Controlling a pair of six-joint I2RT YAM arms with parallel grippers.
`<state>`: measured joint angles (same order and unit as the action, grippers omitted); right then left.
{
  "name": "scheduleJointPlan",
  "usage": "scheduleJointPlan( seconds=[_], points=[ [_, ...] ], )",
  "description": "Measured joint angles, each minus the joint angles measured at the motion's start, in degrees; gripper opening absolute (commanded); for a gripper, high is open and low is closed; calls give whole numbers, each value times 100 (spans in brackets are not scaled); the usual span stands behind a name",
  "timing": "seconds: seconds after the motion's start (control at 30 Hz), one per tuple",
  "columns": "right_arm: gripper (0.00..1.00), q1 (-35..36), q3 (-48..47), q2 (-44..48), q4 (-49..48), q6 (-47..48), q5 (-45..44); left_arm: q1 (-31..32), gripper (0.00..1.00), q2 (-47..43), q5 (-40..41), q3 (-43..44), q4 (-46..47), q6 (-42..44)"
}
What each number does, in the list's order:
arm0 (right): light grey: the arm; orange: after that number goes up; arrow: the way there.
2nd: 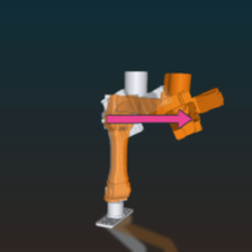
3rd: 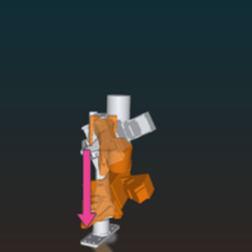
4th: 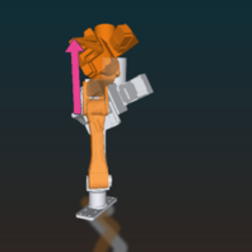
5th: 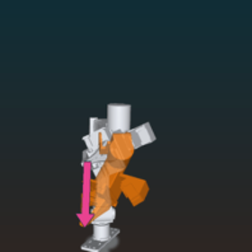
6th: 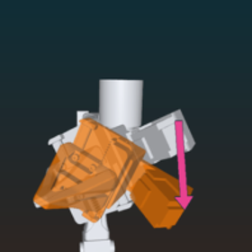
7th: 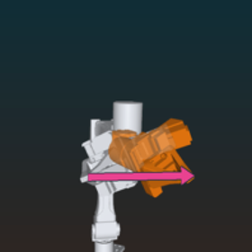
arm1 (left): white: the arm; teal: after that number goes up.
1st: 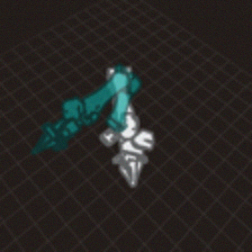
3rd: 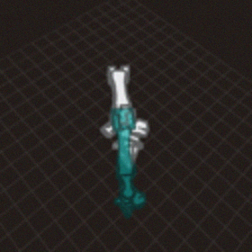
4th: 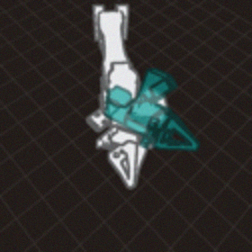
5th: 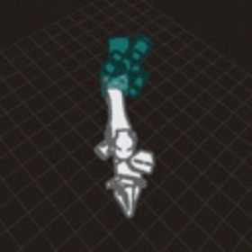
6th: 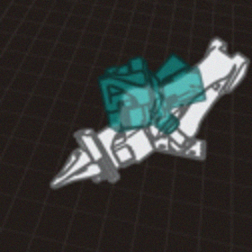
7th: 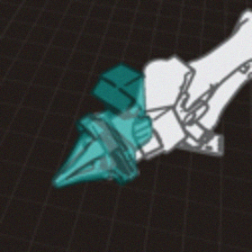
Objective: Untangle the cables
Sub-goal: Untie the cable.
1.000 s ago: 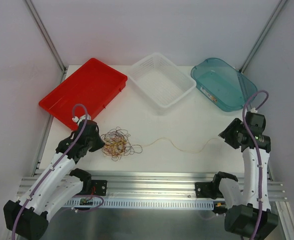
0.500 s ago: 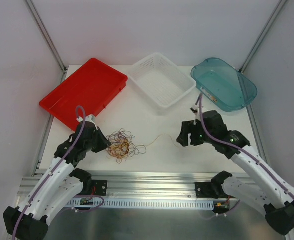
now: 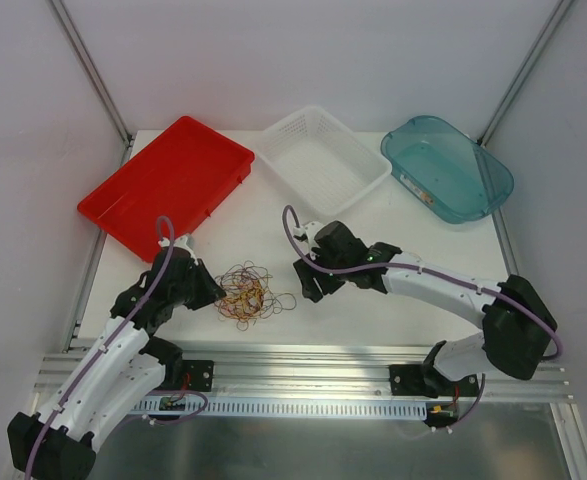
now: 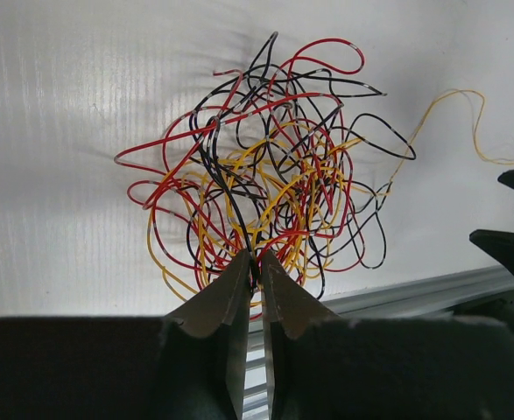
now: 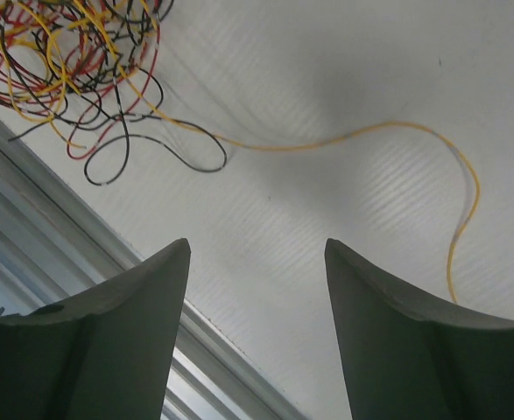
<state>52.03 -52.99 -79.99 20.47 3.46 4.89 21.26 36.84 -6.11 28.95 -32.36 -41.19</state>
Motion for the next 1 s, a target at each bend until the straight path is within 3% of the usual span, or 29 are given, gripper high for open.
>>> scheduleJointPlan(
  seconds=[0.4, 1.0],
  points=[
    [60, 66, -306, -1335, -844, 387, 203, 0, 9, 127, -94, -85, 59, 39],
    [55, 149, -304, -1585, -1661, 402, 828, 0, 9, 369, -109, -149, 229, 76]
  ],
)
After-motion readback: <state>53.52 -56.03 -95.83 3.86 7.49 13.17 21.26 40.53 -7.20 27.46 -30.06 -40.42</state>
